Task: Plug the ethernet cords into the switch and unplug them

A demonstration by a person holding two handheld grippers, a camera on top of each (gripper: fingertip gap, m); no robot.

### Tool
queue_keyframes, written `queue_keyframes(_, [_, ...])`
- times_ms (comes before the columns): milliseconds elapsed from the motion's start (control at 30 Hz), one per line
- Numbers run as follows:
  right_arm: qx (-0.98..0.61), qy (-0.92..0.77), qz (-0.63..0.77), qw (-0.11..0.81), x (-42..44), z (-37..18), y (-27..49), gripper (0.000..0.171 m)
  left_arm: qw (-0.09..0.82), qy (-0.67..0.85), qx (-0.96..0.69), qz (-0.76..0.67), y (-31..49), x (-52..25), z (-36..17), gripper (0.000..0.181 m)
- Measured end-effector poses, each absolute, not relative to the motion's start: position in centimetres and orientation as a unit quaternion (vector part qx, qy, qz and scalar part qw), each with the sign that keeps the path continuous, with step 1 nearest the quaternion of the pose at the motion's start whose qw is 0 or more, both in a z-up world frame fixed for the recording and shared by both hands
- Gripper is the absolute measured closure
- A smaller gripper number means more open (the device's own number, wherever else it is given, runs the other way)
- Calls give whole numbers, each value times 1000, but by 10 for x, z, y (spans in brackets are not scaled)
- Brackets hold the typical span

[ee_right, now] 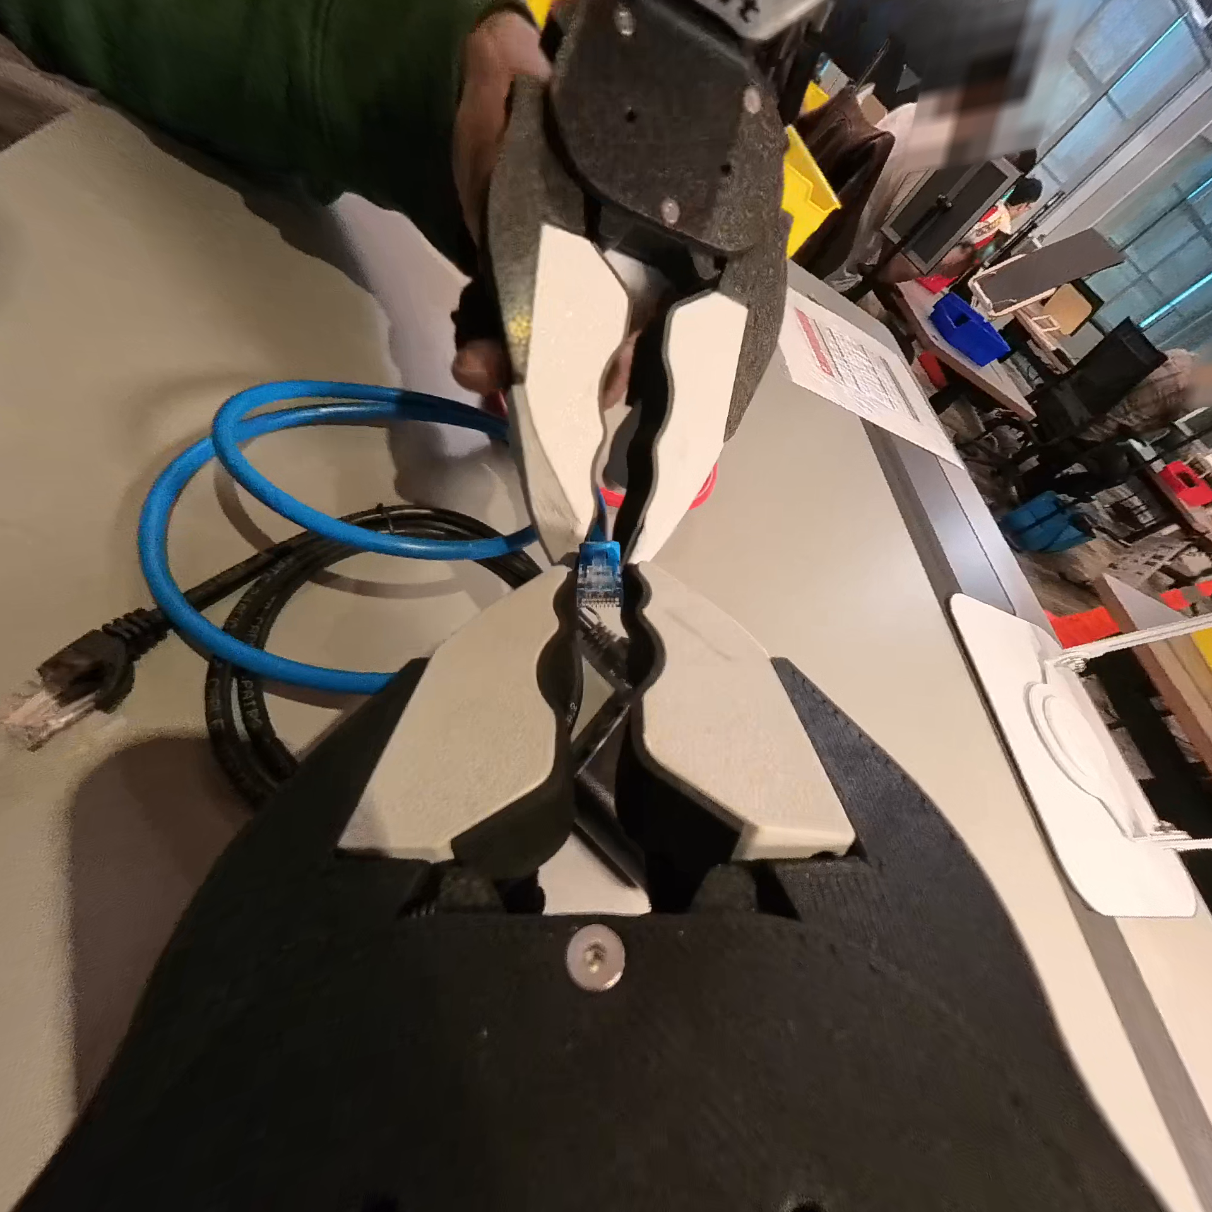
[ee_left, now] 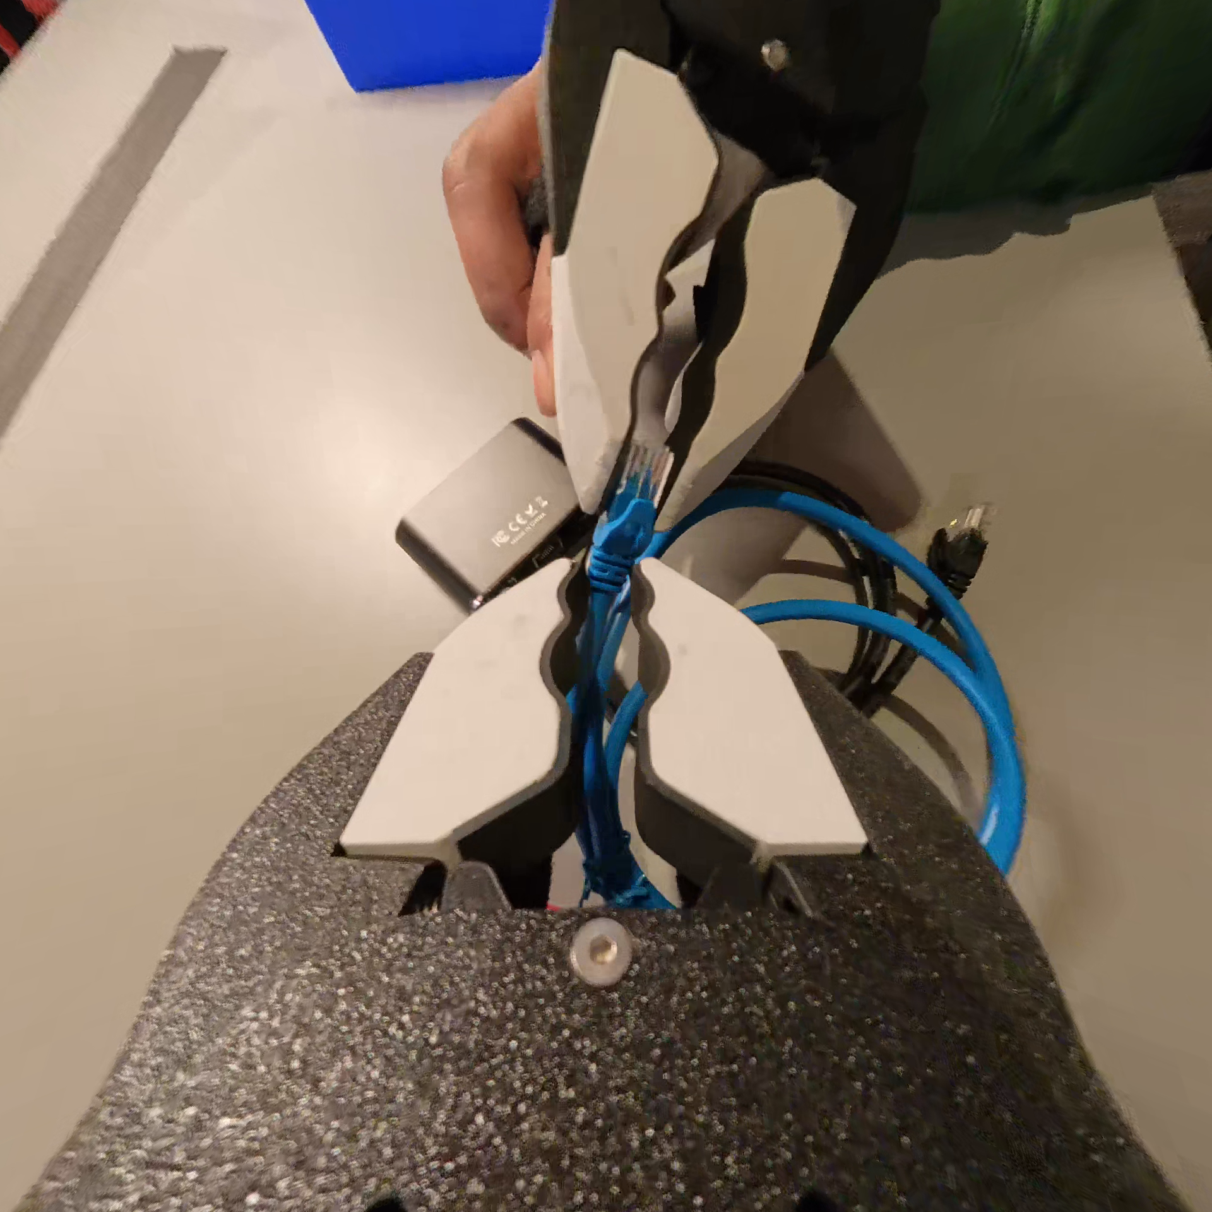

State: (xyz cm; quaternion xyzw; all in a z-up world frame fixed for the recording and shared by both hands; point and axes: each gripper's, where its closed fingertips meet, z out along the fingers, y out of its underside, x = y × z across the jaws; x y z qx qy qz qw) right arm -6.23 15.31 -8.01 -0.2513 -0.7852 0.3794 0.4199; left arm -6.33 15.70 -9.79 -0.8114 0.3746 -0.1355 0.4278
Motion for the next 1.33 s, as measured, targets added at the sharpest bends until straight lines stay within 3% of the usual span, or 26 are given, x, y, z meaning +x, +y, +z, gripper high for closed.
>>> queue_keyframes(200, [-268,-781,395,403,-63,-83,156,160,468,437,-767,-35,162,-63,-99,168])
queue_keyframes(467, [-262,-781,402,399,-62,-83,151,159,484,436,-757,-40,163,-57,-100,168])
queue_keyframes(667, [-269,-808,342,398,-59,-97,165,155,451,408,-792,-57,160,-65,-106,168])
queue_keyframes(800, [-267,-842,335,329,-35,-112,172,146,435,375,-815,-72,157,-76,-105,169])
queue_keyframes(1033, [-284,-869,275,297,-12,-127,196,148,397,350,-843,-98,144,-82,-107,169])
queue_keyframes(1333, [-265,-882,278,272,-27,-146,147,163,348,334,-868,-119,131,-78,-111,169])
